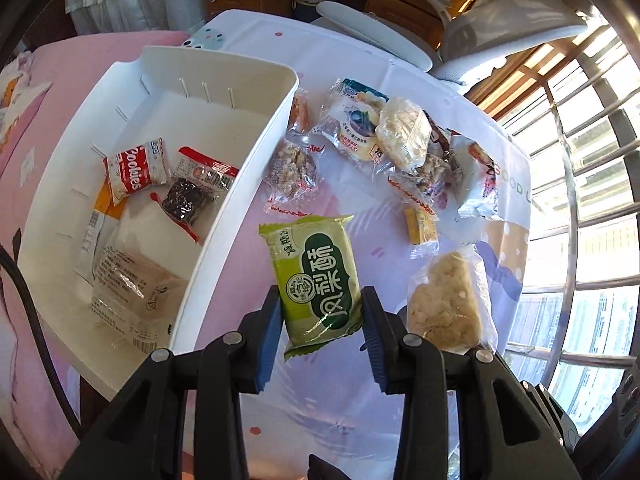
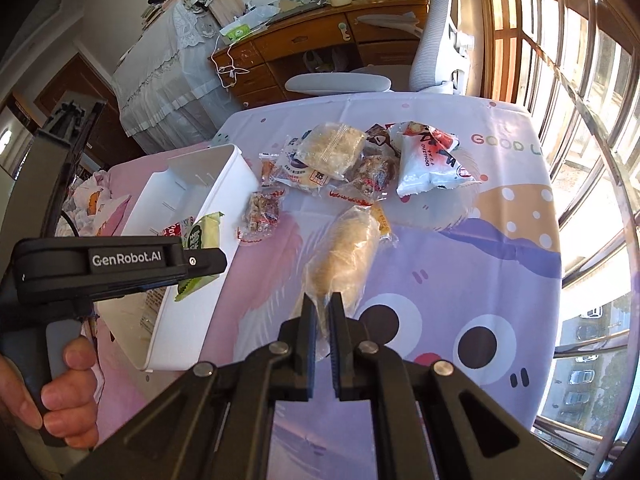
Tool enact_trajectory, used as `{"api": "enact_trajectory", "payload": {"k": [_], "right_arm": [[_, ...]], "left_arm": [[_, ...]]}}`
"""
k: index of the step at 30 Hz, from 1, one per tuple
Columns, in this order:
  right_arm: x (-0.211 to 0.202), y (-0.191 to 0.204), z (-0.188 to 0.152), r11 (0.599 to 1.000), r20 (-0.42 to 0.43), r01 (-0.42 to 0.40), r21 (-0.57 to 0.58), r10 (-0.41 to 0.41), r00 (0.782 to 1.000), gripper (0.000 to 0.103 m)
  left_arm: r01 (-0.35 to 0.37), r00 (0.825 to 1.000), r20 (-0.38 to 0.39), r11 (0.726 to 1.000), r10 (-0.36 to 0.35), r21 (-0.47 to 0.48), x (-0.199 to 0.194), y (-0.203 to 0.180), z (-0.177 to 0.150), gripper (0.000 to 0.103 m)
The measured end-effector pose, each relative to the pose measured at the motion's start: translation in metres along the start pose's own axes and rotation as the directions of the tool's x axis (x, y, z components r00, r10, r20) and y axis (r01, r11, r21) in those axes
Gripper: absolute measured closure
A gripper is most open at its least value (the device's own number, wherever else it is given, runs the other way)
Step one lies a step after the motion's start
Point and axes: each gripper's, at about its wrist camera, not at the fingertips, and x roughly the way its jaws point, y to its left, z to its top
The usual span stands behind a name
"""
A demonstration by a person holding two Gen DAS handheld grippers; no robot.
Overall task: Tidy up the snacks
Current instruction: 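Carry the green pack with the left gripper while the right gripper carries the bread roll pack to the tray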
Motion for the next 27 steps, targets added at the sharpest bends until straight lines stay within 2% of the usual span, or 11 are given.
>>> {"api": "enact_trajectory", "payload": {"k": [6, 13, 27], "right_arm": [[-0.023, 0.021, -0.003, 1.000, 0.028, 0.028, 0.005, -0.028, 0.999, 0.097], [-0.040, 0.058, -0.005, 0.999, 0.079, 0.039, -0.027, -0.037, 0.996, 0.097], [-0.048, 0.155, -0.007, 0.999, 0.181, 0.049, -0.017, -0.045, 0.982, 0.097]], "left_arm": [[0.005, 1.000, 0.001, 0.994, -0.005, 0.106, -0.037, 0.010, 0.003, 0.066], [0.017, 1.000, -0.007, 0.981, -0.016, 0.194, -0.067, 0.039, 0.001, 0.066], [0.021, 0.999, 0.032, 0.963, -0.031, 0.270, -0.110, 0.135, 0.018, 0.066]]}}
